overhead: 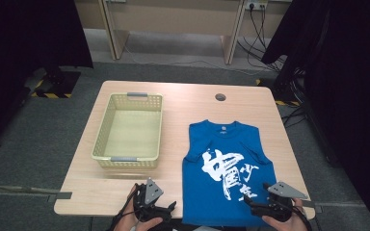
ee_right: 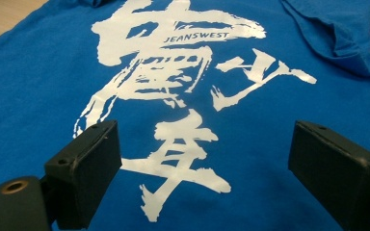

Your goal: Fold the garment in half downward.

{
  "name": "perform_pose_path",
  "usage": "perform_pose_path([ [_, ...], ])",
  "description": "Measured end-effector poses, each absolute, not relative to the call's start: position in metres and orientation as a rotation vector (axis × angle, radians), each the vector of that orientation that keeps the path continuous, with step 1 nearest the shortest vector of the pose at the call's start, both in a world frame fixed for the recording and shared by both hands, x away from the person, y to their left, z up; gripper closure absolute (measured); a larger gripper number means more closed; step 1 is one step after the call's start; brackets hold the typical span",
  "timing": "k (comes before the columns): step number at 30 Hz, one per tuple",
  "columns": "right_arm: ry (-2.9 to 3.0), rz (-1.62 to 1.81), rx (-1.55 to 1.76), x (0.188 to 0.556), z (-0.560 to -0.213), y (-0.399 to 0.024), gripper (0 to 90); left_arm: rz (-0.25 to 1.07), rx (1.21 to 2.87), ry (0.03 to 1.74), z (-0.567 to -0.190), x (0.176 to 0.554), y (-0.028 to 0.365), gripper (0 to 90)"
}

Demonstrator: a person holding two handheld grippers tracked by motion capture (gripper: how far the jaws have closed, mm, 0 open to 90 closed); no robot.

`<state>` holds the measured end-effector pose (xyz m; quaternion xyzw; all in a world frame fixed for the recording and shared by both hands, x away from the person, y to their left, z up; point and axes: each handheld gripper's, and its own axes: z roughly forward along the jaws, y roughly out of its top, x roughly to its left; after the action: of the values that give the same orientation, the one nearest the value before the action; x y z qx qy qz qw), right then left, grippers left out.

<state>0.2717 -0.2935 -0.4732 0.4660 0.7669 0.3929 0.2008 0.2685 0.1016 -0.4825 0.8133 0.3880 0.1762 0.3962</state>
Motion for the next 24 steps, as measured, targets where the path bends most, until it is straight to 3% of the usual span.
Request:
perform_pose_path([
  [24, 2.096, 1.067, 1.337, 0.312, -0.464, -0.309, 11.7, 0.377, 2.033, 0.916, -0.465, 0.315, 0.058, 6.8],
])
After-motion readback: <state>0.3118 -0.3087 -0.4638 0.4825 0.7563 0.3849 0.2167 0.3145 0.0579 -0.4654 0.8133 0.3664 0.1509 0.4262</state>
